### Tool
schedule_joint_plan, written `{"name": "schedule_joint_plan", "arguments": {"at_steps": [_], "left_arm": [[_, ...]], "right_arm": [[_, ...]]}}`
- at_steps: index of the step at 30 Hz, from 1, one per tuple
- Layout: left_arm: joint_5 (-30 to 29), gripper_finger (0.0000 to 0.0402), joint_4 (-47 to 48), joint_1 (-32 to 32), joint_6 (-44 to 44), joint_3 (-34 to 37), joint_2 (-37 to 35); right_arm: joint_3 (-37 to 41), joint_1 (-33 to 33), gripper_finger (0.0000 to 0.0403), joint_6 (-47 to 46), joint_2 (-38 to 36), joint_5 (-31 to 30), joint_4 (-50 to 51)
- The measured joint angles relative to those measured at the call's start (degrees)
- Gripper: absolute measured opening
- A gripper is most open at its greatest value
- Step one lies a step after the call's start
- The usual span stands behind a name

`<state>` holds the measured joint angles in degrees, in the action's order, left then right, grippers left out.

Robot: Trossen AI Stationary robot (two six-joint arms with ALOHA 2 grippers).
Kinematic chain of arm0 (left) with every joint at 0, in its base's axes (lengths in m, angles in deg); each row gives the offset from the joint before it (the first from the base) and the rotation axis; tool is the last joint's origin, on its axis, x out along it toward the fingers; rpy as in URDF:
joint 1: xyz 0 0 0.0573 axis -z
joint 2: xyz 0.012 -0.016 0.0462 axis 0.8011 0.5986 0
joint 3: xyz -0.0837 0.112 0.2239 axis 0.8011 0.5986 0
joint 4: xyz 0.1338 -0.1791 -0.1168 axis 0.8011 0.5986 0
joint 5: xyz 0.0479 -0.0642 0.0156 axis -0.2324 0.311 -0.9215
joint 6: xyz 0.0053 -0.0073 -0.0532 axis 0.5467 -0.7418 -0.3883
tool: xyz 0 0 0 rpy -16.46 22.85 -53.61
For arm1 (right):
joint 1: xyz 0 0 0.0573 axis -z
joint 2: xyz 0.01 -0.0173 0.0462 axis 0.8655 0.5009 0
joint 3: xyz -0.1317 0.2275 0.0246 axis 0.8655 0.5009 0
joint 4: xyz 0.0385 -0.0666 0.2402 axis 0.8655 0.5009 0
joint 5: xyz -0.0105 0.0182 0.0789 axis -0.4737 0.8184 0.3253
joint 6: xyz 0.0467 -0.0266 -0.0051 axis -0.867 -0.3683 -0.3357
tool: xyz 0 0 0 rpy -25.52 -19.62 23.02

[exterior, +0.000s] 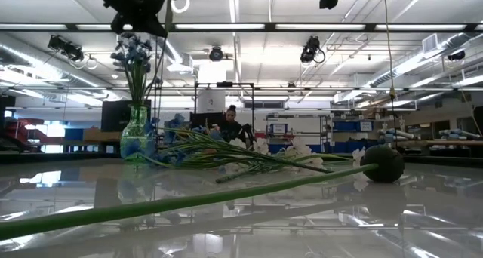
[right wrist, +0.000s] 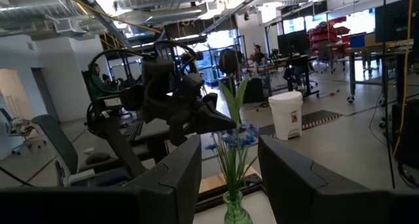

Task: Sort flowers into vase by color
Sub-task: Put the top black tulip into the green vase

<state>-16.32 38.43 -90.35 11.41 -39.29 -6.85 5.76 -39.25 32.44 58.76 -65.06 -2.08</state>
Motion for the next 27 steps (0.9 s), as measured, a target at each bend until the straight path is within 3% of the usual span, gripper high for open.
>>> {"name": "schedule_joint_plan", "arguments": {"at_steps": [8, 15, 27], "left_arm": [[0.17, 0.0000, -1.30, -0.54, -4.83, 0.10, -1.12], [-2.00, 0.0000, 5.80, -3.26, -14.36, 0.12, -1.07], [-2.45, 0.0003, 9.43, -3.66, -16.64, 0.16, -0.45]], "right_arm": [[0.00, 0.00, 0.0160, 0.00, 0.00, 0.00, 0.06], [0.00, 0.00, 0.0160, -0.02, 0.00, 0.00, 0.08], [0.00, 0.00, 0.0160, -0.02, 0.00, 0.00, 0.08]]}}
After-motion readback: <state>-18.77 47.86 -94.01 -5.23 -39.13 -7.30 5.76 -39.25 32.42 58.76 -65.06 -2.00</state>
